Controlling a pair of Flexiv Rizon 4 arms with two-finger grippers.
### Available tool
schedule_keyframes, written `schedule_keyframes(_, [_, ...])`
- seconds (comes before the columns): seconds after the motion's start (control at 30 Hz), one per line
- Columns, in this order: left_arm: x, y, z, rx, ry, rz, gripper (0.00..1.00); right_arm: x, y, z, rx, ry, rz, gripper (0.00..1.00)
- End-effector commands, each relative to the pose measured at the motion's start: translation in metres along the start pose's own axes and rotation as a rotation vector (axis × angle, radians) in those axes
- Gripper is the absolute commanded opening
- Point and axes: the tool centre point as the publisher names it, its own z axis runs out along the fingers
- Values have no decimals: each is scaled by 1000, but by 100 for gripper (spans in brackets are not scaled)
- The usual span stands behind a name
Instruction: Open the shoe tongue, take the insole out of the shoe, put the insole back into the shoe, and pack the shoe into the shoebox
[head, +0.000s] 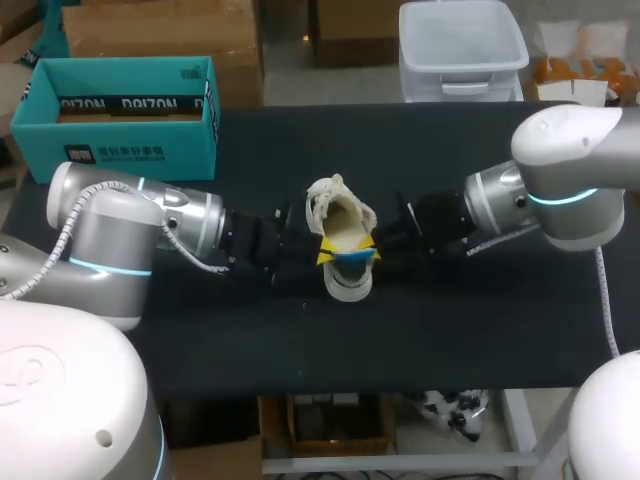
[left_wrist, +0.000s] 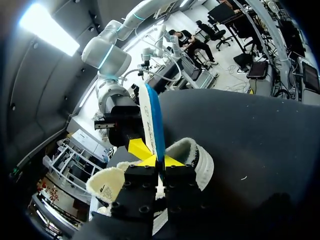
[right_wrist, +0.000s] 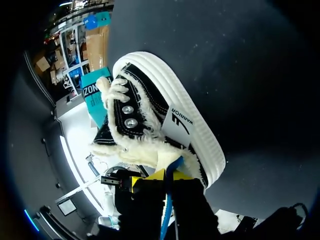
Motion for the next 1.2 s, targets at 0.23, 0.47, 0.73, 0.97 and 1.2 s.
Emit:
schedule_keyframes(0.23, [0,-5,0,-7,-1,12,0,2,4,7,-31,5,-52,0])
schedule_keyframes(0.47, [-6,-19,-6,11,-8,35,64,10,-11,-2,-53,2,-62,0])
schedule_keyframes(0.73, [-6,-25,-7,10,-11,34,85,9,-24,-9,-57,-14,-57,0])
schedule_keyframes(0.97, [-3,-26,-10,2,-22,19,69,10,-23,-13,-40,-5,-63,0])
schedule_keyframes(1.2, [1,-23,-13,-13,-26,4,37,12,-1,-5,18,-6,-73,0])
